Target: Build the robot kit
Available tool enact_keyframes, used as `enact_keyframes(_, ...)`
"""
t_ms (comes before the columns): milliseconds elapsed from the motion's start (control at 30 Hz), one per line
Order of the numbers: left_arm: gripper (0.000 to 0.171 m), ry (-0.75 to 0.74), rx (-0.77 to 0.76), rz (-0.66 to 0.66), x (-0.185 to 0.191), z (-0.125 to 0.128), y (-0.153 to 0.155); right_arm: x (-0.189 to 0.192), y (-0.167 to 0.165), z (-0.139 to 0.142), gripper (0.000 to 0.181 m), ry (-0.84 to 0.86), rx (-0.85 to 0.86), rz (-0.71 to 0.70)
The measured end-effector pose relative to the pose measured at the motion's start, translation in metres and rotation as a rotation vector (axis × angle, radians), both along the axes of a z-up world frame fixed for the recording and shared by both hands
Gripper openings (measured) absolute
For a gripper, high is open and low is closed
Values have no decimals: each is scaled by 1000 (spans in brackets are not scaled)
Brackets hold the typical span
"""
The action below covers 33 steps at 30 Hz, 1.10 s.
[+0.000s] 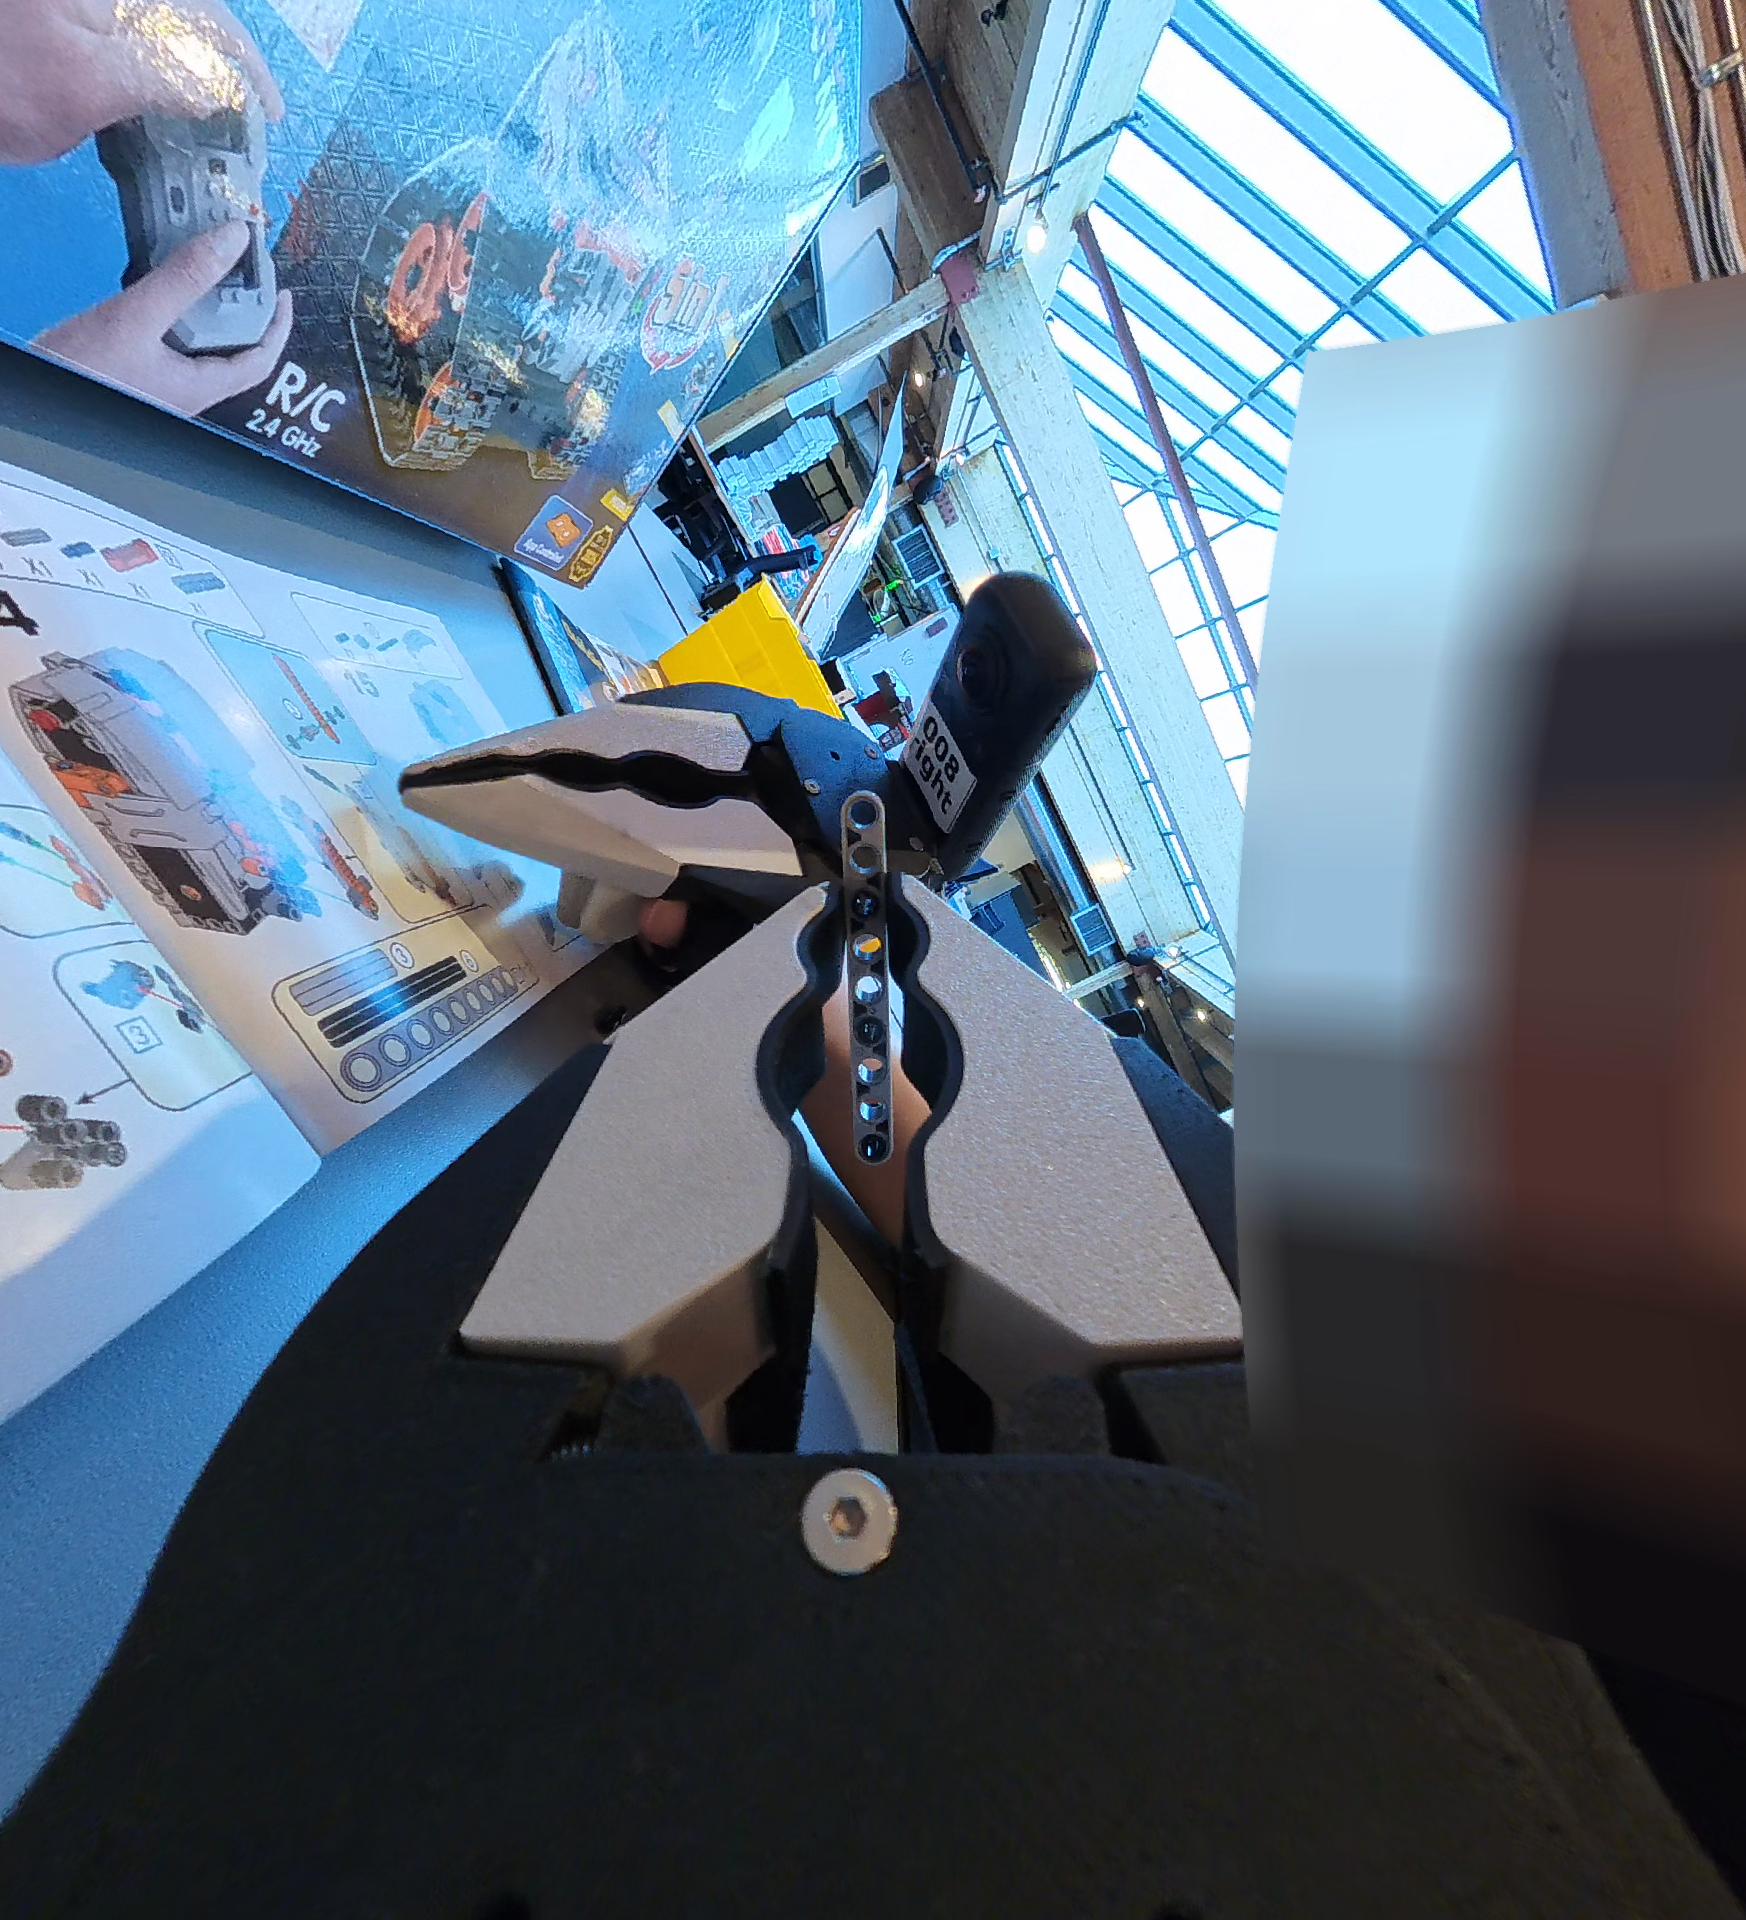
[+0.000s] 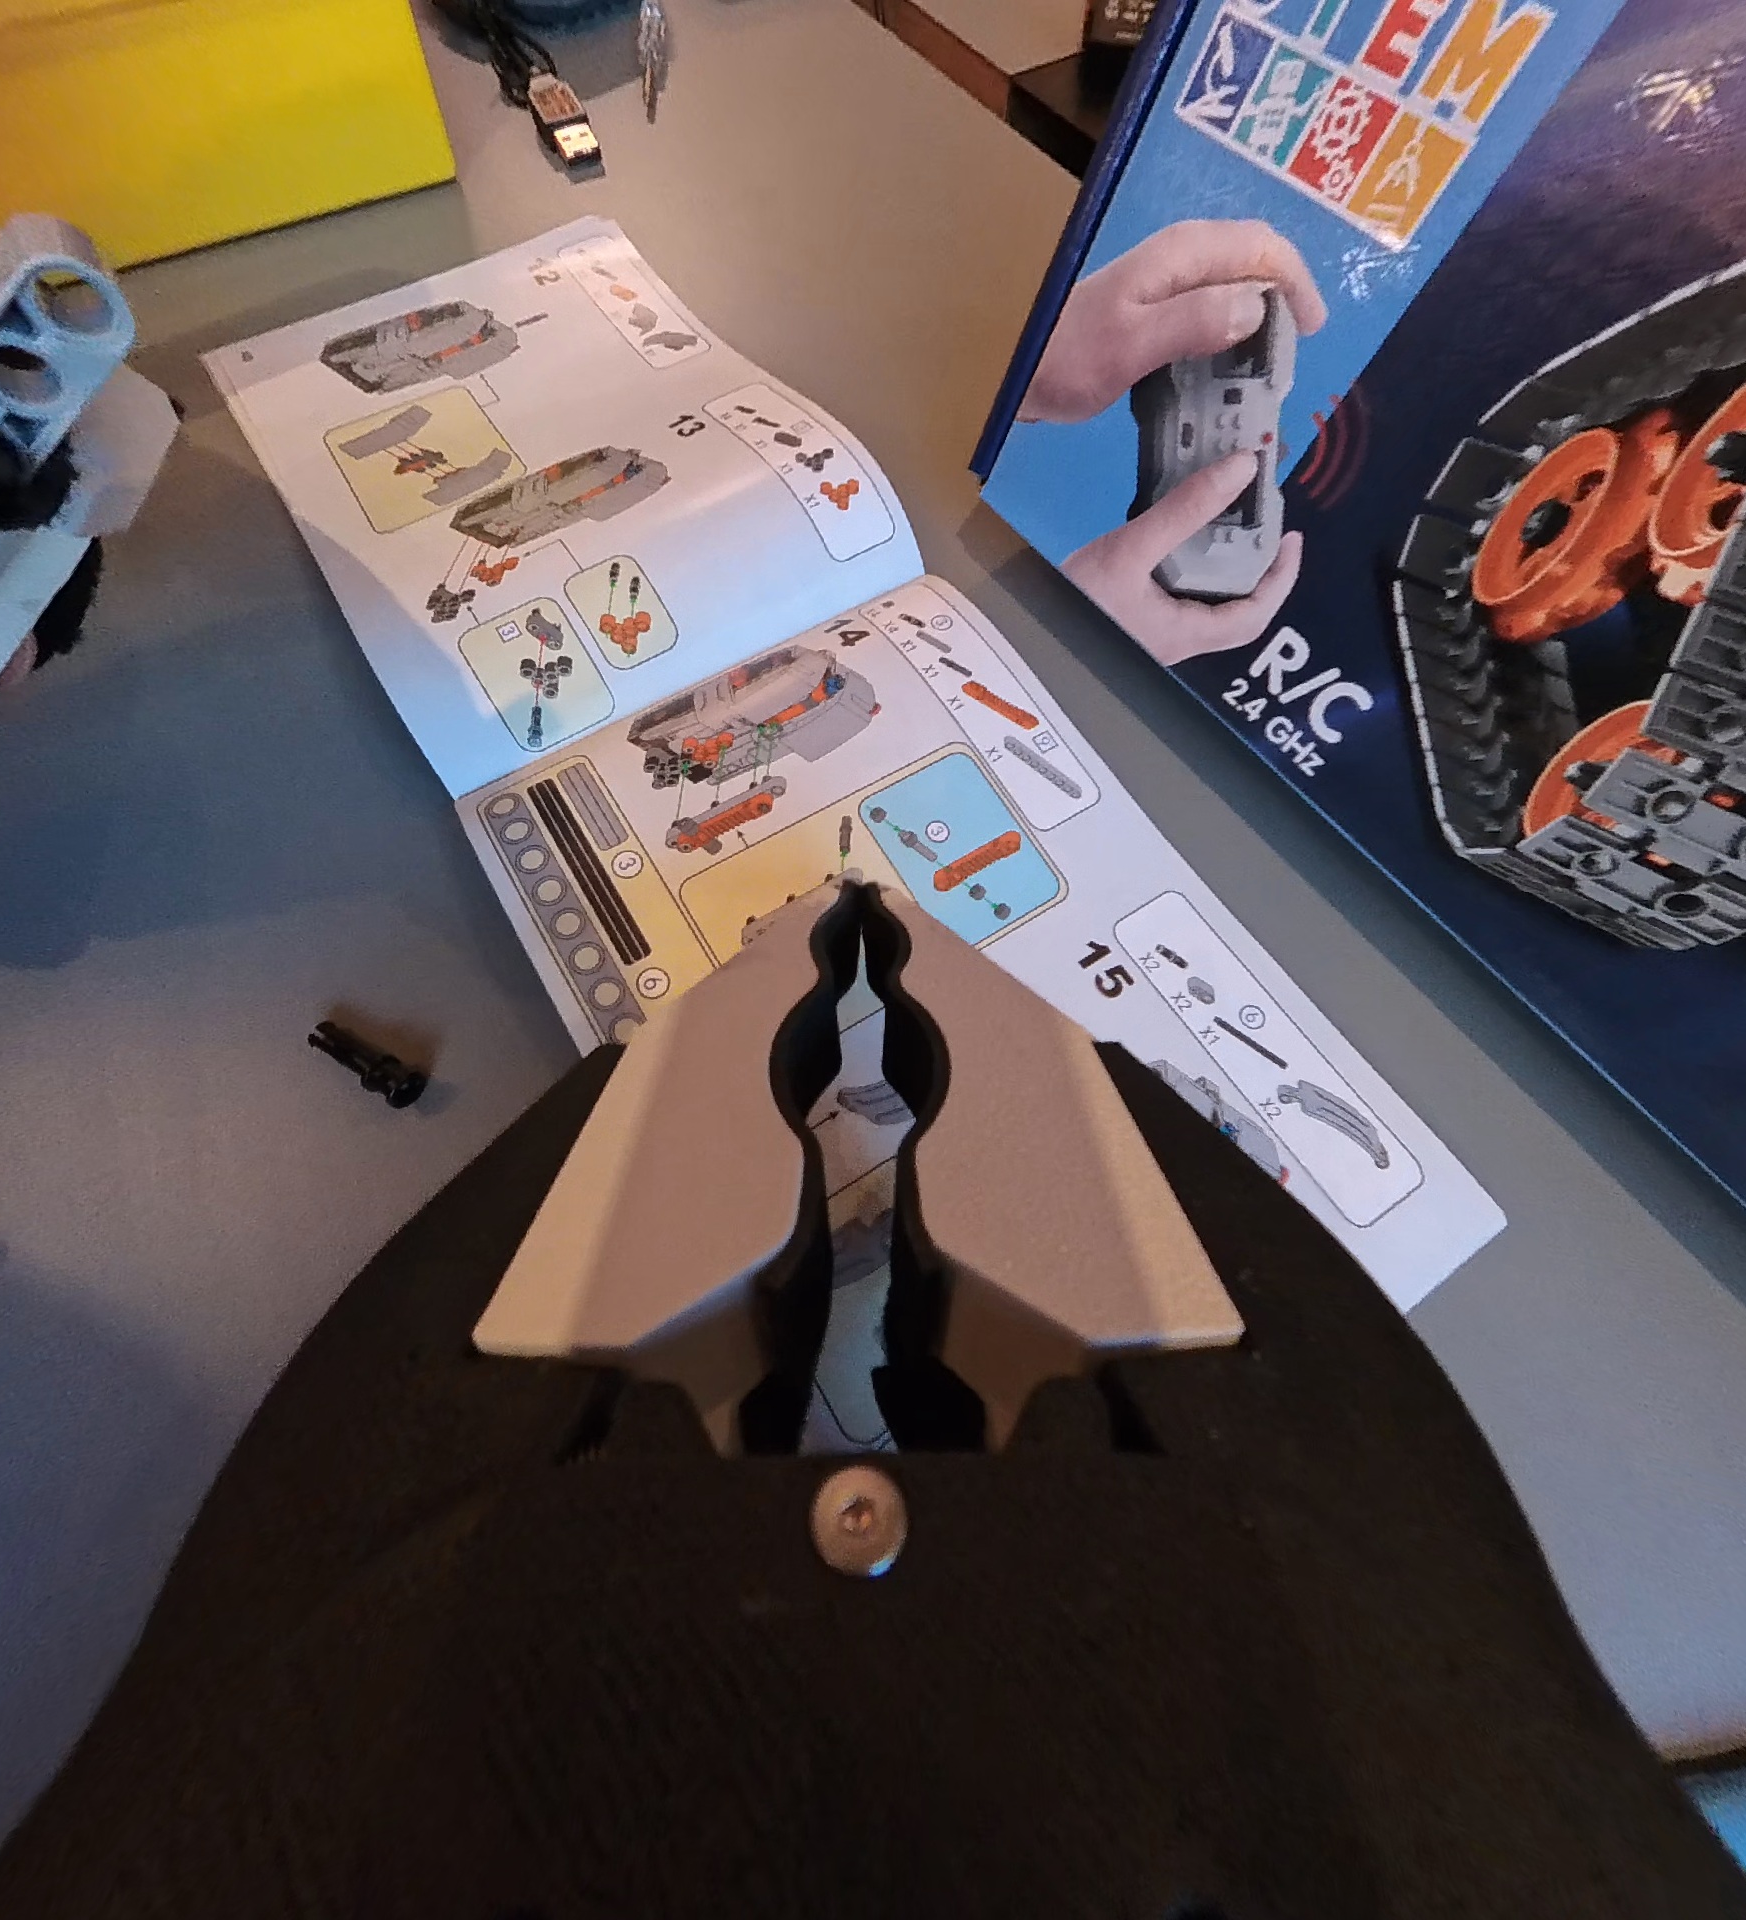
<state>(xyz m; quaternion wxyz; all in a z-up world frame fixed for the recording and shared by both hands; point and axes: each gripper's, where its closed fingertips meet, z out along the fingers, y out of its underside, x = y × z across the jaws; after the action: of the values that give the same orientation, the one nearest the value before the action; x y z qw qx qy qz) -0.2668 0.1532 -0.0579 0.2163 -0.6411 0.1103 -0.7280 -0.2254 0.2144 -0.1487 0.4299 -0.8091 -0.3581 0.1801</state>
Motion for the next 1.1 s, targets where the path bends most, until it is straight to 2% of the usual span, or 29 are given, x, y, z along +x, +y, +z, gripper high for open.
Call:
enact_keyframes(333, 3, 4, -4, 11, -2, -2, 3, -2, -5, 6, 0, 83, -28, 34)
enact_keyframes(667, 3, 8, -5, 15, -3, -3, 4, -4, -7, -7, 0, -3, -65, 35)
enact_keyframes(1100, 3, 12, -11, 27, -6, -5, 7, 1, -2, -1, 0, 76, -88, -1)
